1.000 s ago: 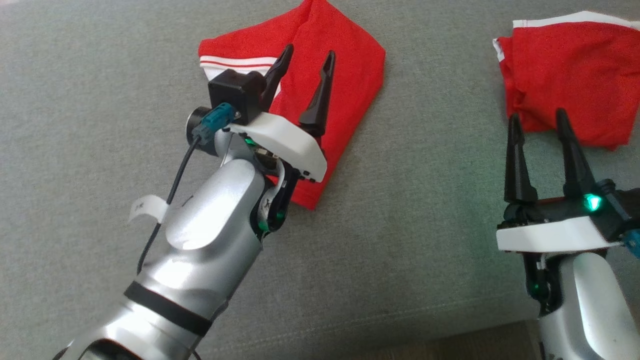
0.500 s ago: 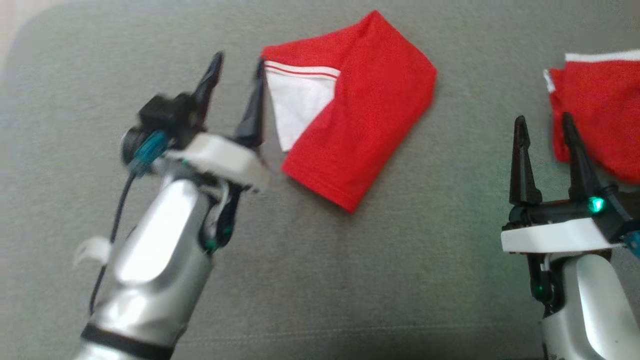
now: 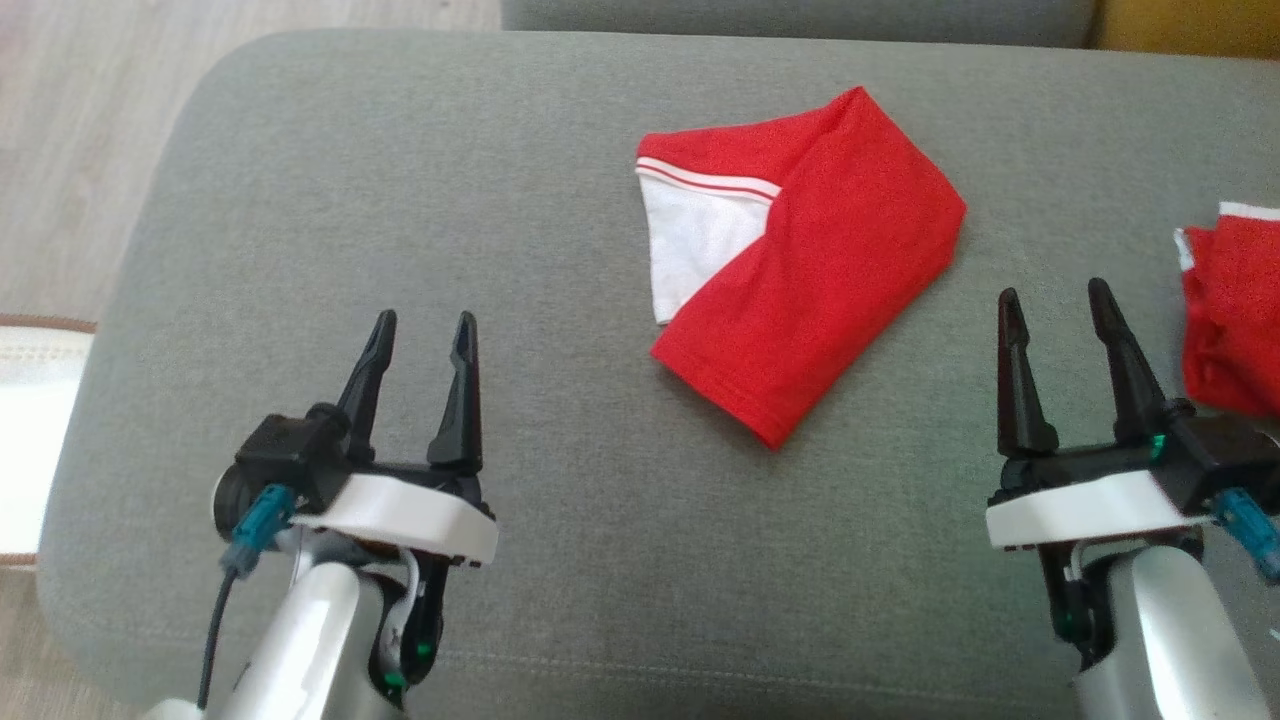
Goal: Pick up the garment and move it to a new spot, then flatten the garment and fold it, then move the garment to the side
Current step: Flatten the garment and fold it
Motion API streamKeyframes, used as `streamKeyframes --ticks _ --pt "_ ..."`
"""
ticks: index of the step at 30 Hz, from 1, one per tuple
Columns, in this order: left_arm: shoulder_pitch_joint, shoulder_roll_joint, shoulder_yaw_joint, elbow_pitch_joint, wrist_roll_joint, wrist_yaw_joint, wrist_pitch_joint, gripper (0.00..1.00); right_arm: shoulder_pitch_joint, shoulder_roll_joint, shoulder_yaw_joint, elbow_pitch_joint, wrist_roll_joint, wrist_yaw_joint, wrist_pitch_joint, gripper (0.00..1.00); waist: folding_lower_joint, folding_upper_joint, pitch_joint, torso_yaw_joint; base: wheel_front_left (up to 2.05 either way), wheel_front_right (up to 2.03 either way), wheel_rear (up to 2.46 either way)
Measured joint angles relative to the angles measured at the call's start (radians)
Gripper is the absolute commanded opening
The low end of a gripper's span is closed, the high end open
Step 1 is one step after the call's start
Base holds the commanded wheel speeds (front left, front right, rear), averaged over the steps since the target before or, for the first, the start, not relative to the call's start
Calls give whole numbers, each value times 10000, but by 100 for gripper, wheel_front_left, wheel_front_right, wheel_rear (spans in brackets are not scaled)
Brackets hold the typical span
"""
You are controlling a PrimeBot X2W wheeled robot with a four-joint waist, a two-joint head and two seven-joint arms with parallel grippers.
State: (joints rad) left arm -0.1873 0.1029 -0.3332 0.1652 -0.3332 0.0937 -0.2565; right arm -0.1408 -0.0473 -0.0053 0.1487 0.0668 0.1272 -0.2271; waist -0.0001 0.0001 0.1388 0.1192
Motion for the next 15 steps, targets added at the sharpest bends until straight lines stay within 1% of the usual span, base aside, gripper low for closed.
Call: streamKeyframes --ticks 2,4,7,8,9,12,13,14,15 --pt "-14 -150 113 -65 178 -142 0 100 -1 0 125 -17 -102 0 88 100 0 0 -20 128 0 0 0" --pt "-14 -224 234 -86 282 -253 -2 100 -3 -8 476 -42 -261 0 240 100 0 0 -14 245 0 0 0" --pt "-11 -311 309 -79 407 -372 0 100 -52 -10 1473 -29 -637 0 573 100 0 0 66 404 0 0 0" --pt "-11 -311 309 -79 407 -372 0 100 -52 -10 1473 -29 -637 0 573 100 0 0 66 404 0 0 0" --pt "-10 -355 328 -69 416 -422 0 100 -117 -6 1835 48 -811 0 740 100 0 0 109 457 0 0 0" --pt "-10 -470 336 -12 416 -545 0 100 -451 -15 2706 663 -1638 0 1335 100 0 0 252 650 0 0 0" --pt "-18 -504 314 25 416 -610 -2 100 -805 -134 3191 1223 -2207 0 1662 100 0 0 369 810 0 0 0" --pt "-18 -504 314 25 416 -610 -2 100 -805 -134 3191 1223 -2207 0 1662 100 0 0 369 810 0 0 0" --pt "-25 -514 305 52 414 -677 0 100 -998 -226 3325 1496 -2389 0 1760 100 0 0 430 903 0 0 0"
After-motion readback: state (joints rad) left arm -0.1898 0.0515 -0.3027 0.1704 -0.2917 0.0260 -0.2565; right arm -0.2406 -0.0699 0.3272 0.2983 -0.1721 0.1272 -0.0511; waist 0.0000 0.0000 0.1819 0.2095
